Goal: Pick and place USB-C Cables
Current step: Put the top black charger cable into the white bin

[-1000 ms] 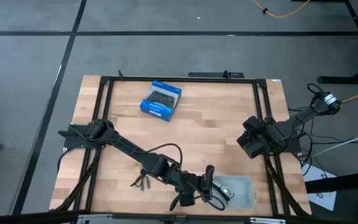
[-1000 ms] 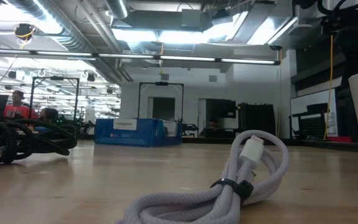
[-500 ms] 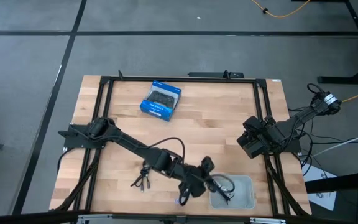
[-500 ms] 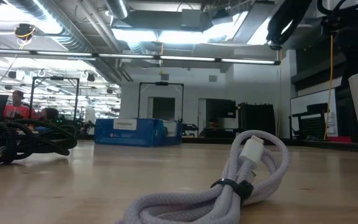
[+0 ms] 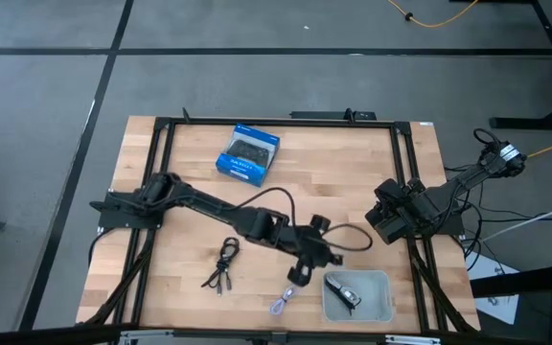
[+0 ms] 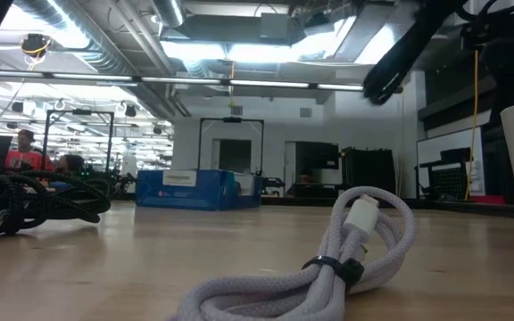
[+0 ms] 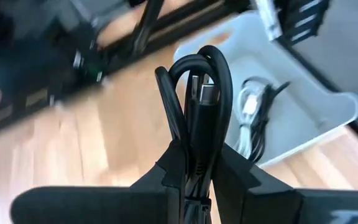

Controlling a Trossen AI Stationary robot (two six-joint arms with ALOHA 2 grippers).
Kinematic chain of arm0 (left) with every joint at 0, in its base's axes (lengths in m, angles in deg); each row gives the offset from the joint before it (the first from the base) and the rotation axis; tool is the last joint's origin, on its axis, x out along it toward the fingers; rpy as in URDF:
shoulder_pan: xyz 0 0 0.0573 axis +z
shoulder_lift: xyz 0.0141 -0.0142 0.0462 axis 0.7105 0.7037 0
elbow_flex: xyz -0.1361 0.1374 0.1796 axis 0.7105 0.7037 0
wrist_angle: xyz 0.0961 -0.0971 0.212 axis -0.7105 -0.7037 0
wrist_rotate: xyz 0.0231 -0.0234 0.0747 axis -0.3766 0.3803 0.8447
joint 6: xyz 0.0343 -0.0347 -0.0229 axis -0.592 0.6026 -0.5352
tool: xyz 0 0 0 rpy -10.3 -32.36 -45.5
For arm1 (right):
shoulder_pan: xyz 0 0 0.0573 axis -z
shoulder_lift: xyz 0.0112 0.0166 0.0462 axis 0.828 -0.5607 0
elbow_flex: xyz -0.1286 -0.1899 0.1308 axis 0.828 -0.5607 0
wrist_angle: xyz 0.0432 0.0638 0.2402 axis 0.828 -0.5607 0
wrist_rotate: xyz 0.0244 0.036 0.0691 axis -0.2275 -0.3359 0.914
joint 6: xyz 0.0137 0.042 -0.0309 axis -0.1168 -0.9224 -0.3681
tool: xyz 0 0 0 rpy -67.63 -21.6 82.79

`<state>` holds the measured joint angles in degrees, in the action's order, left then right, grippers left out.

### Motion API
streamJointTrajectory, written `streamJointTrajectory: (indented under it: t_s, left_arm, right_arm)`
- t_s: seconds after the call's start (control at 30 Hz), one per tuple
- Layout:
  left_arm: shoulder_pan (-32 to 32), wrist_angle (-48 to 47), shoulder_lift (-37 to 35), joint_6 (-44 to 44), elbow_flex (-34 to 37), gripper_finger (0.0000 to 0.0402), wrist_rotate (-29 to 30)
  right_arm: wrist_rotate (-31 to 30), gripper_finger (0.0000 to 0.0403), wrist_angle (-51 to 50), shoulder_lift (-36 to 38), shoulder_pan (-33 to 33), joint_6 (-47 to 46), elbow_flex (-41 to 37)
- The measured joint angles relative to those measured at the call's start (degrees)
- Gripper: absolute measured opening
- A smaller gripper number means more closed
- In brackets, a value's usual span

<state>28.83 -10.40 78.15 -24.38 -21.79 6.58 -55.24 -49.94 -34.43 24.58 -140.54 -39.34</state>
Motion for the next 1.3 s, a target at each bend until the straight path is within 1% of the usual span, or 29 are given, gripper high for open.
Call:
streamJointTrajectory:
  t_s: [0.1,0.2,0.3,0.37,0.43,0.63,0.8,0.93,1.03,1.13,1.3]
  left_arm:
    - [1.8,-6.2,0.0,7.1,0.0,0.0043,2.7]
    - [4.3,-18.5,0.0,13.6,0.0,0.0043,5.6]
    - [6.8,-29.0,0.0,18.4,0.0,0.0043,6.2]
    - [7.8,-32.9,0.0,19.8,0.0,0.0043,5.2]
    - [8.6,-34.2,0.0,20.0,0.0,0.0043,1.8]
    - [10.0,-34.0,0.0,19.7,0.0,0.0043,-12.1]
    - [10.1,-33.9,0.0,13.0,0.0,0.0043,-25.9]
    - [10.1,-33.8,0.0,12.1,0.0,0.0043,-35.4]
    - [10.1,-33.7,0.0,12.2,0.0,0.0043,-38.9]
    - [9.9,-33.7,0.0,12.1,0.0,0.0043,-39.3]
    - [9.9,-33.7,0.0,11.8,0.0,0.0043,-42.0]
  right_arm:
    - [0.0,0.0228,0.0,0.0,0.0,0.1,0.0]
    - [0.0,0.0228,0.0,0.0,0.0,0.1,0.0]
    - [0.0,0.0228,0.0,0.0,0.0,0.1,0.0]
    - [0.0,0.0228,0.0,0.0,0.0,0.1,0.0]
    - [0.0,0.0228,0.0,0.0,0.0,0.0,0.0]
    - [0.0,0.0228,0.0,0.0,0.0,0.0,0.0]
    - [0.0,0.0228,0.0,0.0,0.0,0.0,0.0]
    - [0.0,0.0228,0.0,0.0,0.0,0.0,0.0]
    - [0.0,0.0228,0.0,0.0,0.0,0.0,0.0]
    - [0.0,0.0228,0.0,0.0,0.0,0.0,0.0]
    - [0.0,0.0228,0.0,0.0,0.0,0.0,0.0]
